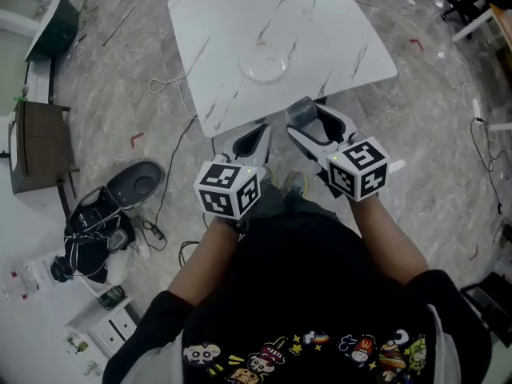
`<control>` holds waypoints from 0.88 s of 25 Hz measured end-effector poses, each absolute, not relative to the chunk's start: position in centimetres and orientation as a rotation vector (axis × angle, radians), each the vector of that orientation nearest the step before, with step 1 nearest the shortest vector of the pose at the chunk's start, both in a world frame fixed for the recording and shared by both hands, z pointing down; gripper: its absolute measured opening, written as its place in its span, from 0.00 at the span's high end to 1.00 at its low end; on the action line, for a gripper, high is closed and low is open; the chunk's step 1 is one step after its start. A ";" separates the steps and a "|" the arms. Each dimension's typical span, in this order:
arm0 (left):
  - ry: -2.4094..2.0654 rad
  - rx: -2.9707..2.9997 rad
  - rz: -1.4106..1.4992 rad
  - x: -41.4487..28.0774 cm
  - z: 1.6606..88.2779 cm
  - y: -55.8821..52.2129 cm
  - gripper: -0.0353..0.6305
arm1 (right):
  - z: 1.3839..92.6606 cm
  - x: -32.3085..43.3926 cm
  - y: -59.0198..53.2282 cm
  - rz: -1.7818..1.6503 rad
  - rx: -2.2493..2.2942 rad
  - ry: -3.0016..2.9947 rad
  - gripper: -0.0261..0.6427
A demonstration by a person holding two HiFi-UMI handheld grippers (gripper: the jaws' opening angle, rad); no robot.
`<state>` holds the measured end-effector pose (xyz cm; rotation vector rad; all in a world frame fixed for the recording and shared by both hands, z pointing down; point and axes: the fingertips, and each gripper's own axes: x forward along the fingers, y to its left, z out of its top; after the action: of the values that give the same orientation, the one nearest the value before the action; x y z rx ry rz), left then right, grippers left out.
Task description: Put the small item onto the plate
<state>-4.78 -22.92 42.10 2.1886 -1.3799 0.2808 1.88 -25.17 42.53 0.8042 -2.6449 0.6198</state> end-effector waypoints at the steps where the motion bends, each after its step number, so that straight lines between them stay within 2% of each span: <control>1: -1.382 2.185 0.284 -5.0 42.3 -23.2 0.95 | 42.8 1.6 -25.5 0.622 0.799 -2.641 0.49; 22: -1.303 2.142 0.302 -11.3 47.3 -34.2 0.95 | 47.7 -6.5 -35.5 0.686 0.841 -2.502 0.49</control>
<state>-11.31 -34.20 47.34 2.1417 -1.3032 0.3023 -6.45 -35.52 47.70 0.8414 -2.5016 0.6856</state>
